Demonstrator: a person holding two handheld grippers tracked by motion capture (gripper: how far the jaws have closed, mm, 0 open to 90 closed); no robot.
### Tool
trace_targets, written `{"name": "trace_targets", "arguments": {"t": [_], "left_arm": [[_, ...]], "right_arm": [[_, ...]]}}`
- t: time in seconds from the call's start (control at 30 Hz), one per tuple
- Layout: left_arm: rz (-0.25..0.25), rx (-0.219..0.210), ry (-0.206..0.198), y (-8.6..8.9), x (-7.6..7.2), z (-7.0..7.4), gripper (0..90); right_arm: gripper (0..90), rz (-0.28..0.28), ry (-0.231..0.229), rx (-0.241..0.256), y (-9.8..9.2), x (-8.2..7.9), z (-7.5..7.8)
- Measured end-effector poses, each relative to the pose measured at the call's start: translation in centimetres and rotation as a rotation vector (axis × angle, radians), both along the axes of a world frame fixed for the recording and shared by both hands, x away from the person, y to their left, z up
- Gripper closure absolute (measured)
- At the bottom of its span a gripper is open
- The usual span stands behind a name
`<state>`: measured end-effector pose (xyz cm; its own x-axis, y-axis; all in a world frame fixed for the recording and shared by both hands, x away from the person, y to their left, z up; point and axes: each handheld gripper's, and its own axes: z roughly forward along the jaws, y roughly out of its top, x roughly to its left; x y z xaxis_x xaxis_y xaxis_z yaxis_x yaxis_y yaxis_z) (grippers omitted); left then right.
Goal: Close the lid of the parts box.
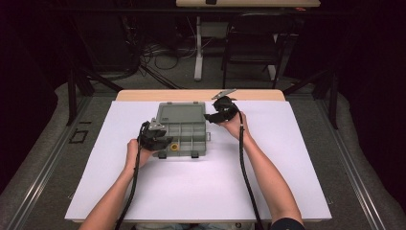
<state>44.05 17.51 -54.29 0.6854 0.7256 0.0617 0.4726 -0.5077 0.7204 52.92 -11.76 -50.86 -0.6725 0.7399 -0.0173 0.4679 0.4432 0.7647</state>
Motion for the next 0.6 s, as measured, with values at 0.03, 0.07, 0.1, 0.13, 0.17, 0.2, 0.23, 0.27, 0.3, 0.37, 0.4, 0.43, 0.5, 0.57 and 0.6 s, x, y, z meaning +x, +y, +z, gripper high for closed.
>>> {"name": "trace_targets", "arguments": {"t": [0.03,0.07,0.1,0.13,0.17,0.2,0.23,0.27,0.3,0.37,0.4,0.43,0.5,0.57,0.6], "left_arm": [[0.000,-0.001,0.000,0.0,0.0,0.0,55.6],[0.000,-0.001,0.000,0.0,0.0,0.0,55.7],[0.001,-0.002,0.000,0.0,0.0,0.0,55.7],[0.000,-0.002,0.000,0.0,0.0,0.0,55.7],[0.000,-0.002,0.000,0.0,0.0,0.0,55.7],[0.000,-0.002,0.000,0.0,0.0,0.0,55.7],[0.000,-0.003,0.001,0.0,0.0,0.0,55.7],[-0.002,-0.005,0.001,0.0,0.0,0.0,55.7],[-0.001,-0.003,0.001,0.0,0.0,0.0,55.8],[-0.002,-0.005,0.001,0.1,0.0,0.0,55.8],[-0.002,-0.004,0.001,0.1,0.0,0.0,55.8],[-0.001,-0.002,0.001,0.1,0.0,0.0,55.8],[-0.002,-0.004,0.002,0.1,0.0,0.0,55.8],[-0.002,-0.006,0.004,0.1,0.1,0.0,55.8],[-0.003,-0.007,0.005,0.1,0.1,0.0,55.9]], "right_arm": [[54.8,0.004,0.005,-0.004,0.0,0.1,-0.1],[63.2,0.005,0.009,-0.010,0.2,0.2,-0.3],[68.4,0.006,0.013,-0.014,0.3,0.3,-0.5],[73.3,0.002,0.022,-0.027,0.4,0.4,-0.6],[77.4,-0.002,0.024,-0.037,0.5,0.5,-0.8],[80.2,-0.004,0.036,-0.045,0.6,0.6,-1.0],[83.6,-0.001,0.038,-0.051,0.8,0.7,-1.3],[85.7,-0.005,0.045,-0.057,0.8,0.7,-1.4],[87.8,-0.004,0.051,-0.058,1.0,0.7,-1.6],[90.0,-0.006,0.060,-0.067,1.1,0.8,-1.9],[90.0,-0.004,0.060,-0.077,1.2,0.9,-2.1],[90.0,-0.003,0.059,-0.078,1.2,0.9,-2.2],[90.0,-0.002,0.066,-0.086,1.4,0.9,-2.4],[90.0,0.001,0.077,-0.098,1.6,1.0,-2.6],[90.0,0.009,0.080,-0.107,1.6,1.0,-2.7]]}}
